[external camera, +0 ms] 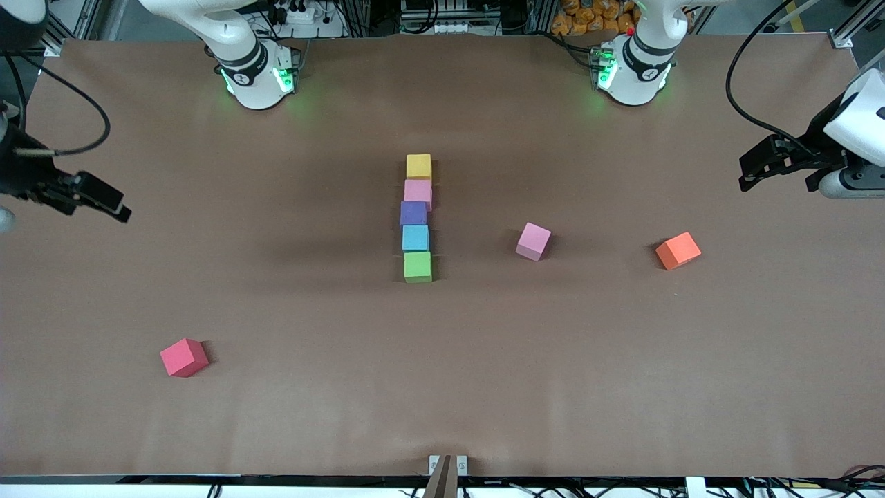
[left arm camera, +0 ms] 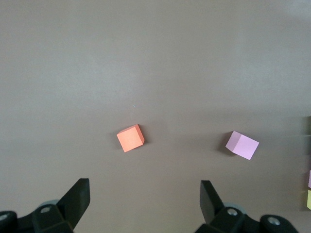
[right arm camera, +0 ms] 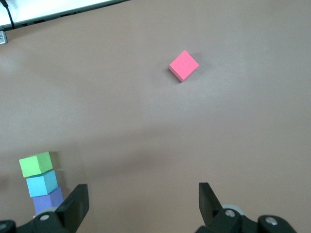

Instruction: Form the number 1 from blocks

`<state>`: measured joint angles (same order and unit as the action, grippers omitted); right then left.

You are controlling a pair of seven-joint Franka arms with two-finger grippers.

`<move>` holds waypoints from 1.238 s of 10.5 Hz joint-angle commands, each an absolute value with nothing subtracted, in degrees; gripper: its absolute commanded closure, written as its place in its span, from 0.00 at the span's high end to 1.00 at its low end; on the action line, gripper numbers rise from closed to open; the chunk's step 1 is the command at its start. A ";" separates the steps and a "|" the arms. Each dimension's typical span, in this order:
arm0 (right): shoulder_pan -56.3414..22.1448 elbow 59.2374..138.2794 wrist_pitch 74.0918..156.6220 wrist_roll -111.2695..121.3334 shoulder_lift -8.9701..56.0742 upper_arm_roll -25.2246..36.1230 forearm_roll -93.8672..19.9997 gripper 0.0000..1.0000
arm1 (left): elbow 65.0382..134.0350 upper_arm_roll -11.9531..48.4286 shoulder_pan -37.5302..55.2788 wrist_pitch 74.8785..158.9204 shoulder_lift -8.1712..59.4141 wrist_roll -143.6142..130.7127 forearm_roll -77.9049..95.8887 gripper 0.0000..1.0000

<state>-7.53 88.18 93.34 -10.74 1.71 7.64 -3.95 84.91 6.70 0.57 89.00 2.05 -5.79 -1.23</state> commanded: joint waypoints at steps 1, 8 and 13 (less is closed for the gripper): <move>-3.79 90.79 91.06 -11.16 -1.49 5.89 -2.46 1.00 | 83.23 6.86 0.97 87.54 2.64 -5.18 -1.14 1.00; -3.34 90.79 90.26 -9.23 -1.41 6.15 -2.29 1.00 | 83.32 6.86 0.88 87.54 2.64 -5.27 -0.35 1.00; -3.87 90.79 89.56 -9.32 -1.41 6.15 -2.29 1.00 | 83.41 6.86 0.88 87.54 2.64 -5.27 -0.35 1.00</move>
<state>-4.29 89.48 89.84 -9.64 0.11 7.01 -3.30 84.76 6.91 0.78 88.81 2.08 -5.79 -1.15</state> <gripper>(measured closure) 0.000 0.000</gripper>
